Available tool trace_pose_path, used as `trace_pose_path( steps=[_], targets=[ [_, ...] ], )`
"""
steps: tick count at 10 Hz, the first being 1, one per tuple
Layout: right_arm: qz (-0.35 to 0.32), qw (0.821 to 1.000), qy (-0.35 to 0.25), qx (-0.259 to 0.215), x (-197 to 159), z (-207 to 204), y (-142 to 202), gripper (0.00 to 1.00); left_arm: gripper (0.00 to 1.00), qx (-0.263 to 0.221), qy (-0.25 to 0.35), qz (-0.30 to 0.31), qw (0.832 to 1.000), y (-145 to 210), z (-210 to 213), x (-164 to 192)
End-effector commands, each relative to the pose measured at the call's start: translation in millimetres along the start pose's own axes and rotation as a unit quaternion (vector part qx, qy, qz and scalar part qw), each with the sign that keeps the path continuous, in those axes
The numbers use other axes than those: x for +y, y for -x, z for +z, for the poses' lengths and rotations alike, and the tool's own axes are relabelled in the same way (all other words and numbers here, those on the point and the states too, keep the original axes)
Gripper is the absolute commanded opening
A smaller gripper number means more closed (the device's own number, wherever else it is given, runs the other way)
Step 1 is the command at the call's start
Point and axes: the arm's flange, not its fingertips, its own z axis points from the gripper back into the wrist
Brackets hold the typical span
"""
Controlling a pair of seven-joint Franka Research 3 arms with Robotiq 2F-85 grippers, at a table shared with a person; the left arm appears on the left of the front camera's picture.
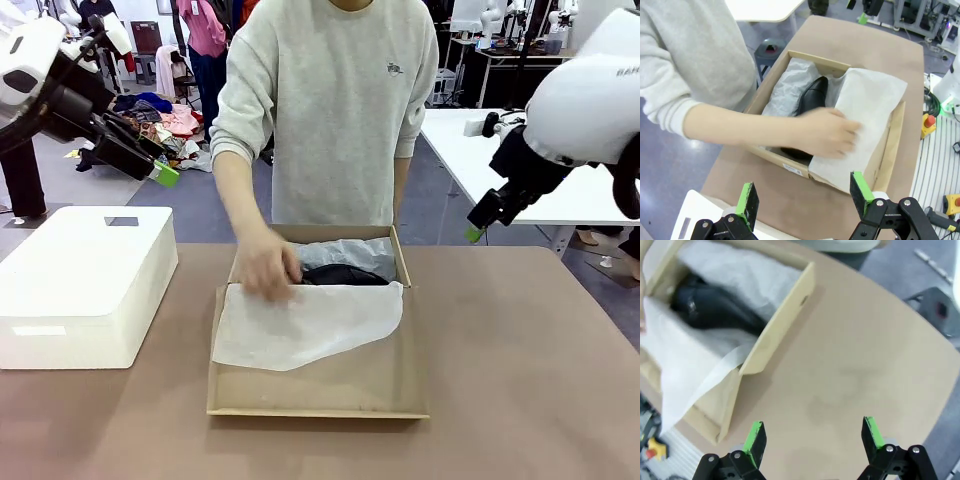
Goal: Pack the shoes into the box.
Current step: Close the Shoes Box.
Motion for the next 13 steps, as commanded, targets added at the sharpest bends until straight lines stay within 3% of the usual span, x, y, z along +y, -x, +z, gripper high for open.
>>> trace_pose_path(
  steps=[1, 2, 3, 7, 8, 9, 13],
  targets=[
    [0.012, 0.998, -0.055, 0.038, -18.9, 6.4, -5.2, 1.0, 0.96, -0.005, 0.005, -0.006, 1.0, 1.0, 0.3, 2.2],
    [-0.058, 0.996, -0.02, 0.06, -19.5, 4.1, -8.2, 1.0, 0.96, -0.005, 0.005, -0.006, 1.0, 1.0, 0.3, 2.2],
    [0.007, 0.999, -0.03, 0.014, -6.5, 0.6, 3.4, 1.0, 0.96, -0.005, 0.005, -0.006, 1.0, 1.0, 0.3, 2.2],
    [-0.002, 0.999, -0.032, 0.031, -8.2, 1.6, -0.6, 1.0, 0.96, -0.005, 0.005, -0.006, 1.0, 1.0, 0.3, 2.2],
    [0.068, 0.994, -0.08, 0.038, -11.1, 0.2, -2.2, 1.0, 0.96, -0.005, 0.005, -0.006, 1.0, 1.0, 0.3, 2.2],
    [0.113, 0.989, -0.089, 0.036, -18.2, 1.1, 0.4, 1.0, 0.96, -0.005, 0.005, -0.006, 1.0, 1.0, 0.3, 2.2],
    [0.194, 0.971, -0.134, 0.031, -43.7, 4.7, 9.8, 1.0, 0.96, -0.005, 0.005, -0.006, 1.0, 1.0, 0.3, 2.2]
  ],
)
